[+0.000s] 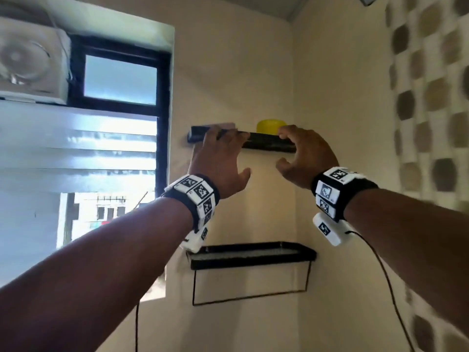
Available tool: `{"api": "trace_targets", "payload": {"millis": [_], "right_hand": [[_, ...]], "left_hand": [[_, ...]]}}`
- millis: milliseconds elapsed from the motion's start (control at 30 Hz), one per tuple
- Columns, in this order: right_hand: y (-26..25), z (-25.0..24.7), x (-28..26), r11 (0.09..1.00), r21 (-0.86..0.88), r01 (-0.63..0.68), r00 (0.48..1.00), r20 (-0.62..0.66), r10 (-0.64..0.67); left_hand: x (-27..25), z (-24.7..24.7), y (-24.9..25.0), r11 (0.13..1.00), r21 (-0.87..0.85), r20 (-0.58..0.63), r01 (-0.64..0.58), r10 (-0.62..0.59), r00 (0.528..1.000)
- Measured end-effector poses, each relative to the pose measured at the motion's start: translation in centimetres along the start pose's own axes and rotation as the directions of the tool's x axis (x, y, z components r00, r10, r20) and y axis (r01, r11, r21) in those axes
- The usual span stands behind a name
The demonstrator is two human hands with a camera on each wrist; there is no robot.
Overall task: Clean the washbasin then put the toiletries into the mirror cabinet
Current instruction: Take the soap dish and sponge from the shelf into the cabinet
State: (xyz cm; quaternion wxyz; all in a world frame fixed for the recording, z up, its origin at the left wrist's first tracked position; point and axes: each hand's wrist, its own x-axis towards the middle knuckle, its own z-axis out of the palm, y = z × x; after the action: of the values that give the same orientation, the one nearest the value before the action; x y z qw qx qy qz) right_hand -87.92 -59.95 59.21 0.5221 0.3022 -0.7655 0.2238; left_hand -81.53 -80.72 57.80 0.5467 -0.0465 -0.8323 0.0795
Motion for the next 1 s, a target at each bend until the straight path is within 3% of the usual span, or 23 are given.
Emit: {"api": "trace_targets", "payload": {"millis": [167,300,367,500,600,800,900,1000], "right_hand": [[1.6,3.5,6.9,0.995,-0.079,0.056,0.997,0.066,-0.051],[2.9,6.4,11.0,0.995,-0.075,0.062,0.996,-0.052,-0.066],[3.6,7.4,12.8,0.995,-0.096,0.017,0.997,-0.076,-0.024],[5.6,9.4,15.2,0.973,-0.154,-0.170,0.980,0.073,0.183],[6.8,10.4,16.1,0.965,-0.220,-0.142,0.983,0.086,0.165],[6.7,9.6,14.6,0.987,-0.144,-0.072,0.993,-0.102,0.057],[6.0,9.1,13.2,0.993,-0.121,-0.011,0.983,-0.186,-0.011],[5.4,8.5,11.5,0.993,-0.111,0.043,0.972,-0.226,-0.067]], "left_hand": [[6.6,2.8,-5.5,0.985,0.107,0.019,0.133,-0.136,0.990],[10.8,5.1,-8.6,0.984,0.068,0.059,0.166,-0.170,0.984],[12.2,5.7,-9.4,0.982,0.051,0.115,0.184,-0.188,0.975],[14.1,6.7,-9.8,0.958,0.107,0.225,0.266,-0.284,0.932],[15.0,6.7,-9.5,0.972,0.050,0.243,0.231,-0.236,0.941],[14.7,5.5,-8.5,0.967,-0.017,0.079,0.253,-0.251,0.965],[13.8,5.8,-7.9,0.988,-0.026,-0.096,0.154,-0.156,0.983],[13.1,6.2,-7.2,0.997,-0.045,-0.244,0.070,-0.079,0.967]]}}
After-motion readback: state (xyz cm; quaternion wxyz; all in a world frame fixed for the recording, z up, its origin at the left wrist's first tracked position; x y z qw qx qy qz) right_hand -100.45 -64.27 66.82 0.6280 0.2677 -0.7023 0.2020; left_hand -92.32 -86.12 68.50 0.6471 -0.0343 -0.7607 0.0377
